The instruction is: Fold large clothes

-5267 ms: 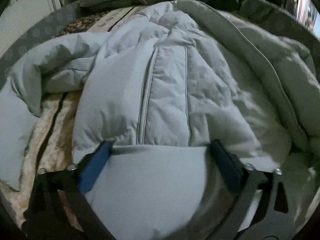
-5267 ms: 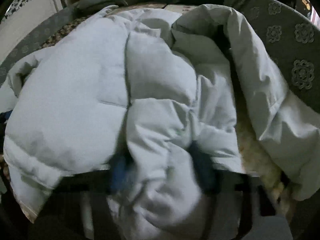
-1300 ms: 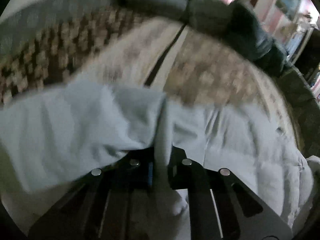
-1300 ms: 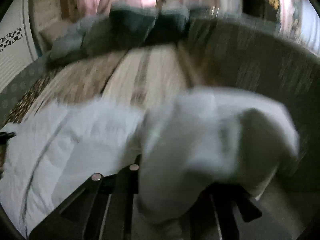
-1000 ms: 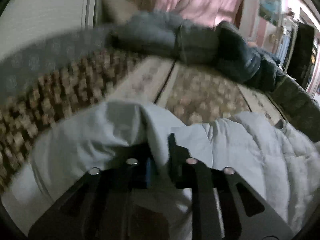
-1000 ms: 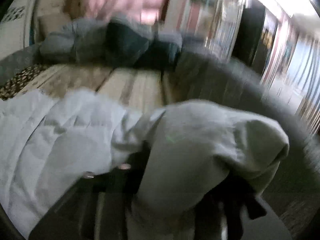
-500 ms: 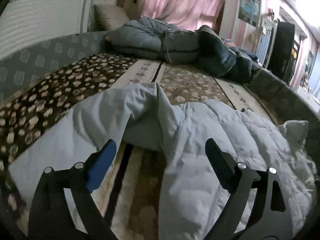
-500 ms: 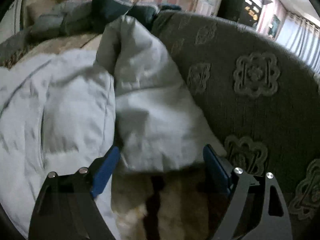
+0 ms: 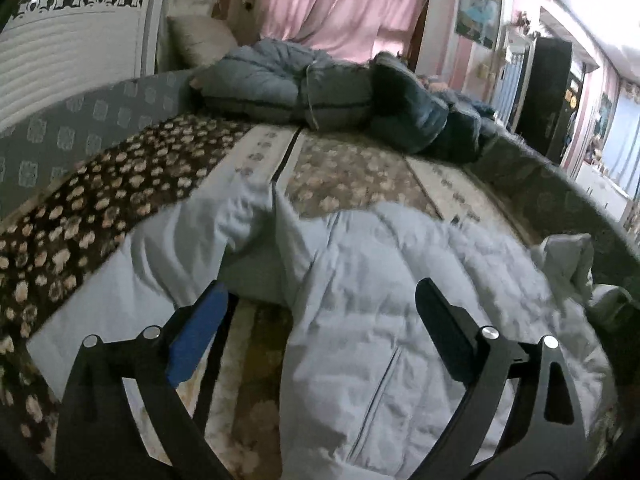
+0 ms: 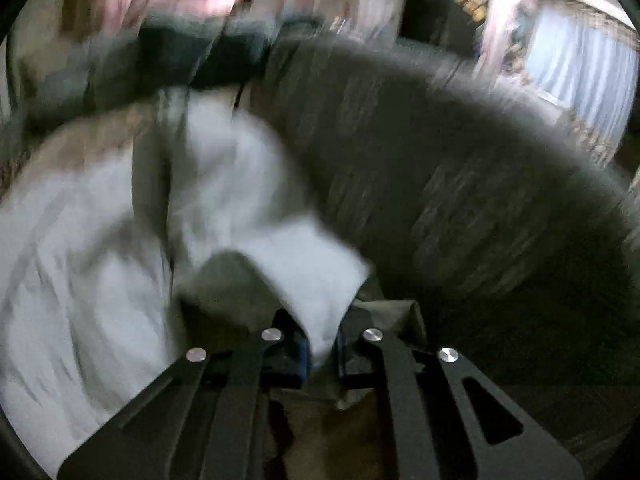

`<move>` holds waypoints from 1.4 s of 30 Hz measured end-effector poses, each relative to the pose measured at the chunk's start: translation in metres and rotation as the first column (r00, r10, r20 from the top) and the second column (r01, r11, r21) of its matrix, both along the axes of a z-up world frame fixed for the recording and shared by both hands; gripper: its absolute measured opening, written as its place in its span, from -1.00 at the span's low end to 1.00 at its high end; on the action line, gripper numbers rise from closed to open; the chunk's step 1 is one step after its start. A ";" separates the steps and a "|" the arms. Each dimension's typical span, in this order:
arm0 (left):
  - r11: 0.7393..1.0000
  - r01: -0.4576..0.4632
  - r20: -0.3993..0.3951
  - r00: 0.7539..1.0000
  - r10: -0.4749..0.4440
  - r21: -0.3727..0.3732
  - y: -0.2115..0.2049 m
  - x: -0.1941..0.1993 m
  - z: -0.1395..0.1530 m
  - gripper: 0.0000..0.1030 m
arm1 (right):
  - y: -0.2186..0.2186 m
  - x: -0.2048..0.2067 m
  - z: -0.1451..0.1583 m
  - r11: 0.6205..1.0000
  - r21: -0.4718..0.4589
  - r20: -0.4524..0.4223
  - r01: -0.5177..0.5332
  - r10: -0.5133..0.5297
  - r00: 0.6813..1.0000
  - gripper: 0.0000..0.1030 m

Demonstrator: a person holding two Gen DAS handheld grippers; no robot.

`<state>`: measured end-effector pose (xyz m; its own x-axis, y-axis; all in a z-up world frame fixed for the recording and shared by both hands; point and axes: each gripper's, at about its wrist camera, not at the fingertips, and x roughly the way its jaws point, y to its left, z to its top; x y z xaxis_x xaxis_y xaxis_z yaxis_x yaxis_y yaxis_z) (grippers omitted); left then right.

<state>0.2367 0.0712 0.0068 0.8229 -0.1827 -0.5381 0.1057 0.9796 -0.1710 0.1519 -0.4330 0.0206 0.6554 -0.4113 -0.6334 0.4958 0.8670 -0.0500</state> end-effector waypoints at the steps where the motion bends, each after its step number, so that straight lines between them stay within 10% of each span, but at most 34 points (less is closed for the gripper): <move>1: 1.000 -0.006 0.020 1.000 0.006 -0.016 0.003 0.000 0.010 0.83 | -0.002 -0.005 0.015 1.000 -0.008 0.049 0.016 -0.016 0.999 -0.83; 7: 0.998 -0.005 0.097 0.995 0.011 -0.059 0.007 0.013 0.069 0.91 | 0.000 -0.015 0.117 1.000 -0.004 0.405 0.019 -0.015 0.914 -0.82; 12: 0.999 -0.007 0.115 0.993 0.013 -0.052 0.007 0.025 0.096 0.92 | 0.039 0.017 0.155 0.962 0.072 0.566 -0.265 0.179 0.805 -0.81; 18: 0.994 0.020 0.125 0.992 -0.006 -0.112 0.006 0.029 0.115 0.93 | 0.141 0.099 0.118 0.697 0.259 0.650 -0.668 0.386 0.655 -0.80; 20: 0.990 0.032 0.116 0.993 -0.016 -0.139 0.007 0.029 0.115 0.93 | 0.185 0.129 0.089 0.629 0.321 0.609 -0.708 0.435 0.663 -0.76; 26: 0.991 0.034 0.081 0.996 -0.023 -0.131 0.010 0.024 0.108 0.93 | 0.263 0.160 0.056 0.649 0.278 0.359 -0.708 0.613 0.703 -0.72; 35: 0.986 0.046 0.033 0.999 -0.041 -0.163 -0.009 0.026 0.089 0.93 | 0.253 0.134 0.099 0.712 0.148 0.264 -0.686 0.640 0.721 -0.58; 38: 0.988 0.062 0.031 0.998 -0.058 -0.144 -0.019 0.022 0.088 0.93 | 0.258 0.143 0.094 0.766 0.096 0.107 -0.636 0.627 0.771 -0.20; 40: 0.989 0.068 0.033 0.997 -0.065 -0.132 -0.024 0.019 0.092 0.93 | 0.261 0.150 0.091 0.775 0.069 0.006 -0.629 0.630 0.777 0.75; 42: 0.989 0.066 0.039 0.997 -0.061 -0.129 -0.024 0.016 0.098 0.93 | 0.263 0.150 0.086 0.778 0.040 -0.070 -0.627 0.629 0.775 0.96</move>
